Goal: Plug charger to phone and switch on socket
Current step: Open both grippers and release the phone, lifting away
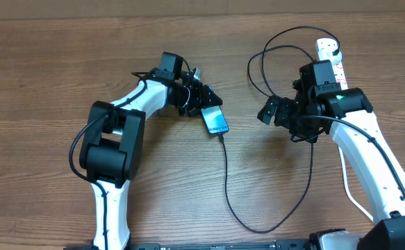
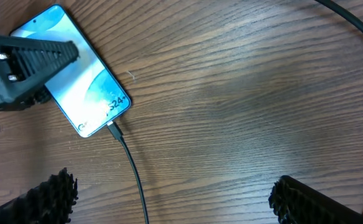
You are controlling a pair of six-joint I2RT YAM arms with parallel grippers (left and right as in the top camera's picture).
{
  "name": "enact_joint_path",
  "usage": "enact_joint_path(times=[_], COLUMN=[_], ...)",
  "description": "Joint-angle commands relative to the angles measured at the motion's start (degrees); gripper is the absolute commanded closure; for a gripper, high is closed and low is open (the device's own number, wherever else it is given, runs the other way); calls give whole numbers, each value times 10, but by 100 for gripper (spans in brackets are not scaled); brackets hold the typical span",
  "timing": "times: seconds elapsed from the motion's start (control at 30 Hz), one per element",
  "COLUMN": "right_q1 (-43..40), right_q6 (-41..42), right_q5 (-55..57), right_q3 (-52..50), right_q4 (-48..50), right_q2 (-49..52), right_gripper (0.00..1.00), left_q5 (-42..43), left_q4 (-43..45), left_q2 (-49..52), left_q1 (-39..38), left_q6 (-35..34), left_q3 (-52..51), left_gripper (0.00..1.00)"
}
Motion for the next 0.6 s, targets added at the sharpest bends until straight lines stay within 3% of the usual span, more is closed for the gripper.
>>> enact_joint_path(times=[0.0,0.13,0.3,0.4,0.57], right_q1=[-1,-1,-1,-1,-1], right_q6=[-4,-4,-4,-4,-4], right_q5=[4,4,4,4,4], right_q3=[-5,-5,-5,-5,-5], right_q4=[3,2,2,2,2], right_q2=[2,2,2,2,2], right_gripper=[0,0,0,0,0], left_q5=[-126,-163,-231,-283,-288], left_q4=[-40,-80,-158,-208,-222], left_q2=[33,33,33,33,33], left_q1=[20,25,26,26,27], left_q6=[0,-5,-8,-6,-2], left_q3=[-17,-2,40,68,80], left_gripper=[47,43,24,22,22])
